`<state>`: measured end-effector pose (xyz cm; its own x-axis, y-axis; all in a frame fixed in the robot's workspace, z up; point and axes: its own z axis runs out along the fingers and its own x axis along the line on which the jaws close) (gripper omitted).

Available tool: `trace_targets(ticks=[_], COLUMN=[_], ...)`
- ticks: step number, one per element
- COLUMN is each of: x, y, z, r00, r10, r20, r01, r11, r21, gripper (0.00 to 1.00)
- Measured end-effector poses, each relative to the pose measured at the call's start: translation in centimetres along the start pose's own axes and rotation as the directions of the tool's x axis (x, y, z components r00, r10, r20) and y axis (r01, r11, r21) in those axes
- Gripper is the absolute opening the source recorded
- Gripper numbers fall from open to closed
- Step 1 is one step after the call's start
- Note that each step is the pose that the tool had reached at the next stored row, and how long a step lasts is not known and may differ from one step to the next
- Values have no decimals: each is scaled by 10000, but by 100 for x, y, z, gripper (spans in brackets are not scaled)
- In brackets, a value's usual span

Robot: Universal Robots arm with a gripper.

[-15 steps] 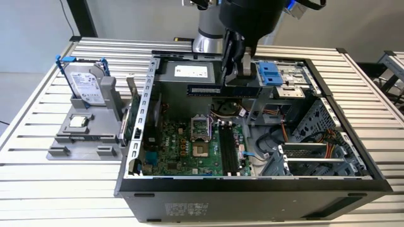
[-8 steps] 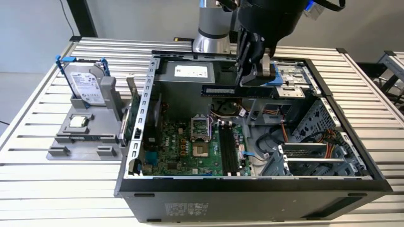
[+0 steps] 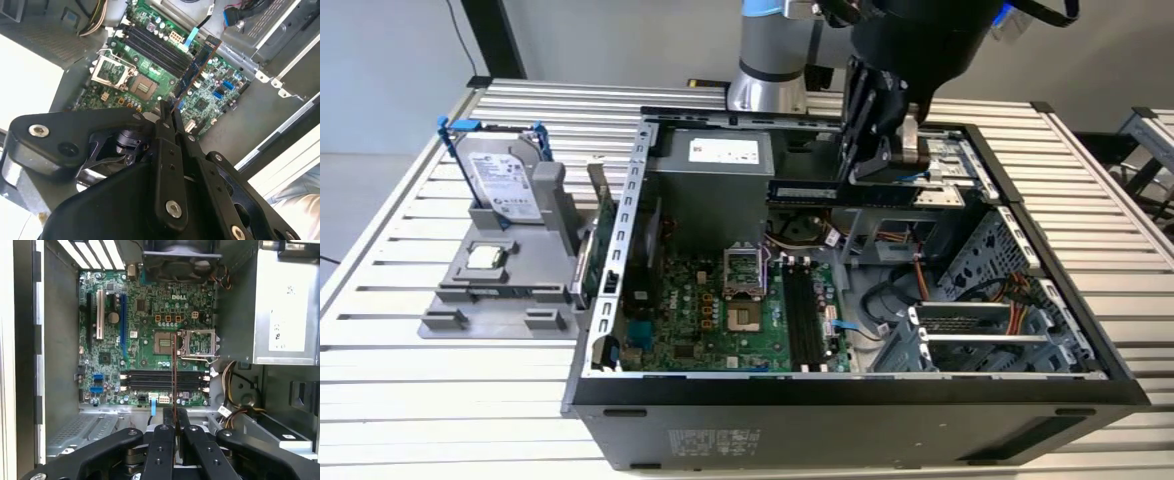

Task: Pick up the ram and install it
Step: 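Pick up the ram and move it above insertion slot, then insert the ram into the slot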

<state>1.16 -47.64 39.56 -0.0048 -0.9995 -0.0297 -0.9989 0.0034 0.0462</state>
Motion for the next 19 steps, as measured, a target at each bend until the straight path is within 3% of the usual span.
trace_targets(ticks=[3, 8, 13, 19], x=[0, 0, -1, -61], y=[-57, -98, -98, -99], z=[-2, -2, -2, 1], r00=[10000, 9996, 9996, 9996], r10=[51, 276, 291, 298], r20=[1, 3, 3, 6], r01=[-51, -276, -291, -298], r11=[10000, 9996, 9996, 9996], r21=[1, 8, 9, 15], gripper=[0, 0, 0, 0])
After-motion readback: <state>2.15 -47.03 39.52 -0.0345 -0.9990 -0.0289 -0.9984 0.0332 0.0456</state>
